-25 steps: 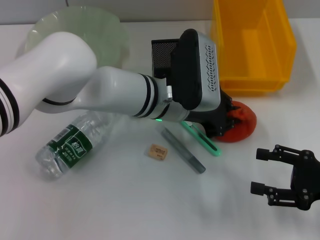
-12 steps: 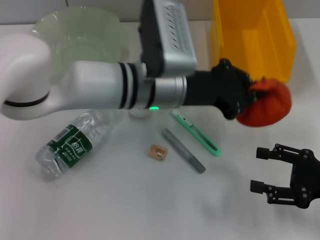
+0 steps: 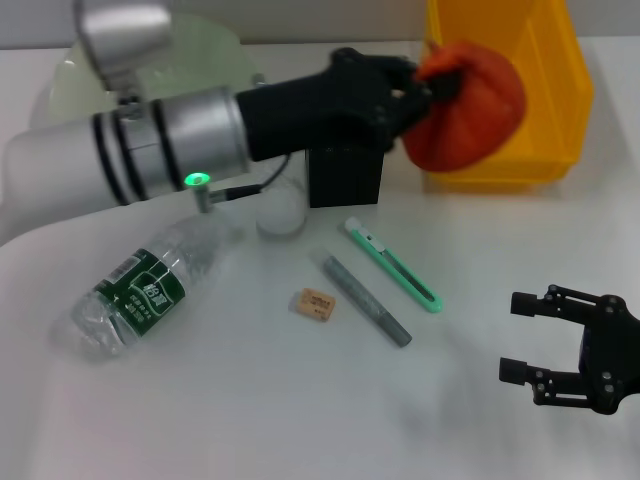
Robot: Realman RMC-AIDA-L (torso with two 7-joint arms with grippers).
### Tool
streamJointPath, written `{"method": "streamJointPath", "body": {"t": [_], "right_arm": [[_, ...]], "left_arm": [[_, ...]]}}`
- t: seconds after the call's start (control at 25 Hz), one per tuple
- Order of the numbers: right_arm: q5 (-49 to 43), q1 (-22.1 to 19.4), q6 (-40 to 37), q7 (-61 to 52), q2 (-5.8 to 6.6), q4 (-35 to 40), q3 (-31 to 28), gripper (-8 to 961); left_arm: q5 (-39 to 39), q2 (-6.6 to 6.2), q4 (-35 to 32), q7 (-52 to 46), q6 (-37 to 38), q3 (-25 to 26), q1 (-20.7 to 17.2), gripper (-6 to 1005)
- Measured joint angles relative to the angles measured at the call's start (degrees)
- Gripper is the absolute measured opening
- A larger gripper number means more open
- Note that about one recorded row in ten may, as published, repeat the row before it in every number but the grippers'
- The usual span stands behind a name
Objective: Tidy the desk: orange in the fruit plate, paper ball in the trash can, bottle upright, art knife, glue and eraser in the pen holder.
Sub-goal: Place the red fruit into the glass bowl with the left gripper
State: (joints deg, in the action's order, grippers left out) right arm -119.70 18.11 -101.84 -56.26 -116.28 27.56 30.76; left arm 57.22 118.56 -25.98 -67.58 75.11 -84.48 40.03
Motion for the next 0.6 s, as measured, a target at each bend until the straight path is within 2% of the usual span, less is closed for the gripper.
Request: {"method": "streamJointPath", "body": {"t": [0.24, 0.32, 0.6], "right_arm": [[0.30, 0.33, -0.51, -0.03, 0.00, 0.12, -0.02, 808], [0.40, 0.77, -0.69, 0.05, 0.00, 0.07, -0.08, 808], [0.52, 1.52, -0.62, 0.07, -0.35, 0.18, -0.09, 809]], "left_arm": [[0.24, -0.24, 5.80, 0.81, 3.97, 5.76, -2.29, 59], [0.22, -0.18, 6.68, 3.68, 4.03, 6.16, -4.74, 58], [0.06, -0.14, 7.23, 11.13, 5.74, 6.59, -9.07, 63]]}}
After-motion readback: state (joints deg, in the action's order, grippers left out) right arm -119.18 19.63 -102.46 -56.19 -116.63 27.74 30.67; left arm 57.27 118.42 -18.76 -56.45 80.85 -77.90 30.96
